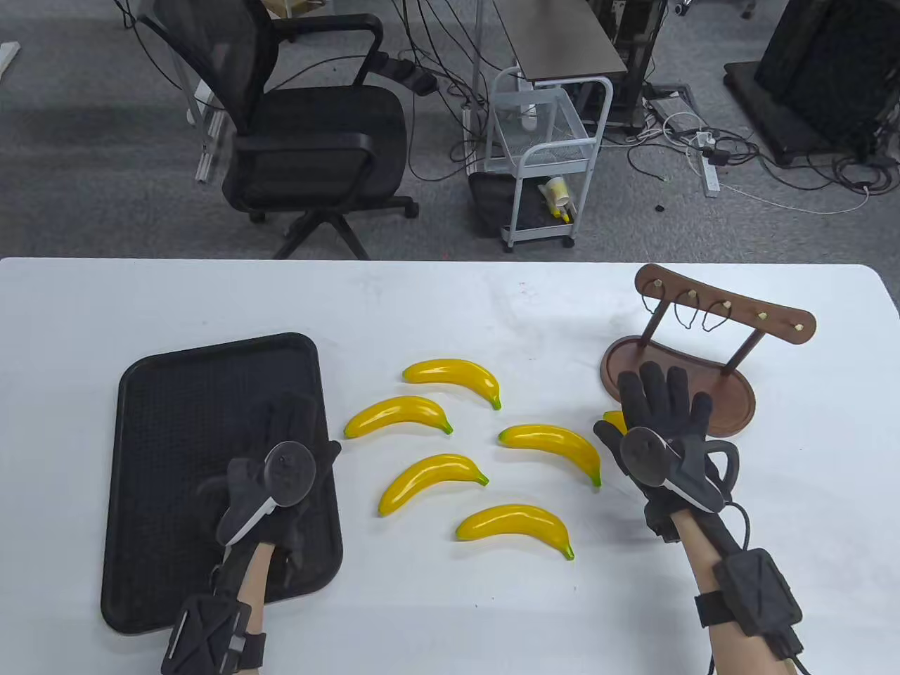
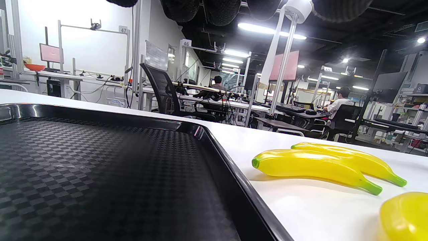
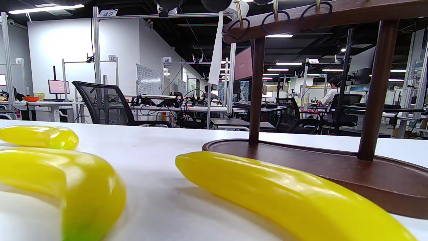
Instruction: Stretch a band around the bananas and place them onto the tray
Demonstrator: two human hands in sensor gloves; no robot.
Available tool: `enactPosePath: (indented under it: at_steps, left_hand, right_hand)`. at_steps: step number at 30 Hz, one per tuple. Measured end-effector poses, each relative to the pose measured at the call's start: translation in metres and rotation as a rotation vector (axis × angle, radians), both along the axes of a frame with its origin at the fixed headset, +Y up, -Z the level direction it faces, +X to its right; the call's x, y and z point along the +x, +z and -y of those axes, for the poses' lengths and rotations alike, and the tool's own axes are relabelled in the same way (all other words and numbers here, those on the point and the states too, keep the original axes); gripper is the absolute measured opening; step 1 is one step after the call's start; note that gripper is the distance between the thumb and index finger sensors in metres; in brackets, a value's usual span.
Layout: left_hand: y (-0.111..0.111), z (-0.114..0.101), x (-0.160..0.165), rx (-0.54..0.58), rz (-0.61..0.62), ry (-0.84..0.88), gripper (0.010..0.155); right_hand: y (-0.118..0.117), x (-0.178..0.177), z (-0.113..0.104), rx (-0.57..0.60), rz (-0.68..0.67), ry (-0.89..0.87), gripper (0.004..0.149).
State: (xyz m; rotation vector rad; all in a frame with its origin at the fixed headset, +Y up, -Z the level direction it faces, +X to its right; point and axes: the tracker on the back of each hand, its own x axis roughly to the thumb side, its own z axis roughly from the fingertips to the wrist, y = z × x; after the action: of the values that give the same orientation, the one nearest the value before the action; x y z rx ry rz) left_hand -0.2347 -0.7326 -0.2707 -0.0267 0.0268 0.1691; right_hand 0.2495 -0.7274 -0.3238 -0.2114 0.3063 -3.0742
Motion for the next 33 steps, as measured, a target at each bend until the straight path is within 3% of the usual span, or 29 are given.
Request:
enactPosePath:
  at_steps: [33]
  left_hand:
    - [-0.0005,-0.0025,-0.001,-0.008,0.015,0.062,0.071]
  right_hand:
    - [-0.0017,0.002,-0.0038,0.033,0.022,-0.045,0.078]
